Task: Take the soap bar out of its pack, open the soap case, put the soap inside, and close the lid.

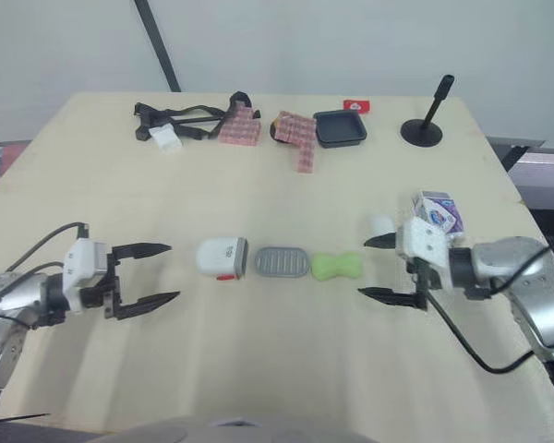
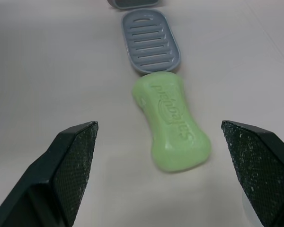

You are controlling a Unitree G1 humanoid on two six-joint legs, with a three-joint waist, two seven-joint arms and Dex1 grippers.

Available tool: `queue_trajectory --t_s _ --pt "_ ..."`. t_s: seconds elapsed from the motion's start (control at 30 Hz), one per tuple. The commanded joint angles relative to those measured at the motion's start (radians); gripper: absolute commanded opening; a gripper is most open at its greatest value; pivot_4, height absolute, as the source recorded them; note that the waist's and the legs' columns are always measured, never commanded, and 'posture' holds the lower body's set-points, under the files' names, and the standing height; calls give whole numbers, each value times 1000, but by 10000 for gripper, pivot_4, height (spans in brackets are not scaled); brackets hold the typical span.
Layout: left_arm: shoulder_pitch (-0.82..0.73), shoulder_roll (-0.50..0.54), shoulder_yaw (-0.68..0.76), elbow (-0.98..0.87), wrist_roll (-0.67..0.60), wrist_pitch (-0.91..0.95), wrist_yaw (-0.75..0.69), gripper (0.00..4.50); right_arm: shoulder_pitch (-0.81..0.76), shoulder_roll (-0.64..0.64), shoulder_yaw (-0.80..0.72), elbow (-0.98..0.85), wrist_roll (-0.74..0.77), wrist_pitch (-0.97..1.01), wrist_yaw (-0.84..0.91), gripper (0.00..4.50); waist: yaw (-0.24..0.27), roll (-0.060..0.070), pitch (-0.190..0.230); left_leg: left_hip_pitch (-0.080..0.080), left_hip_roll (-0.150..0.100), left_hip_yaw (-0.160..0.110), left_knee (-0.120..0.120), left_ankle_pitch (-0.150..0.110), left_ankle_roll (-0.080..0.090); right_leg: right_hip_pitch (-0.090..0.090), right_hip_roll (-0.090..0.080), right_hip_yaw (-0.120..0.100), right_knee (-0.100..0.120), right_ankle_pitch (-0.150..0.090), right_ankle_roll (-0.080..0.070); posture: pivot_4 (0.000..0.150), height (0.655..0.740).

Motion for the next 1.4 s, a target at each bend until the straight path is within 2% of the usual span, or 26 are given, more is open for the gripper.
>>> queue_trajectory --t_s 0.03,0.3,0.5,0.73,0.83,1.2,1.3,1.4 --pt "-7 29 31 18 -24 -49 -46 44886 -113 5 80 -15 -41 66 -5 45000 -4 0 0 0 0 0 0 0 0 0 0 0 0 0 0 1500 7374" --pt "5 40 17 -11 -48 -40 -80 44886 -288 52 298 29 -177 139 7 45000 -3 0 0 -1 0 0 0 0 0 -1 0 0 1 0 0 1500 7374" --pt "21 22 -5 -89 -75 -39 -80 44886 -344 80 370 30 -234 223 -9 45000 -2 0 0 -1 0 1 0 0 -1 -1 0 0 1 0 0 1500 7374" --pt "27 -6 -25 -109 -60 -67 -60 44886 -386 112 401 41 -264 280 -19 45000 -2 0 0 -1 1 1 0 2 -4 -1 1 0 3 0 0 1500 7374" --pt "59 -7 -39 -131 -58 -127 -100 44886 -384 110 407 45 -273 270 -8 45000 1 0 0 -1 1 1 0 4 -7 -1 1 0 3 0 0 1500 7374" --pt "64 -16 -51 -133 -58 -123 -55 44886 -392 139 424 71 -300 282 -16 45000 6 0 0 -1 1 2 0 6 -11 -1 1 0 4 0 0 1500 7374" --pt "64 -20 -58 -133 -53 -121 -42 45000 -390 135 434 69 -308 277 -9 36535 7 0 0 -1 1 2 0 6 -11 -1 1 0 4 1 0 1500 7374" --pt "73 -20 -63 -136 -47 -132 -39 45000 -388 131 436 68 -319 272 -5 26168 7 0 0 -1 1 2 0 6 -12 -1 1 0 4 1 1 1500 7374"
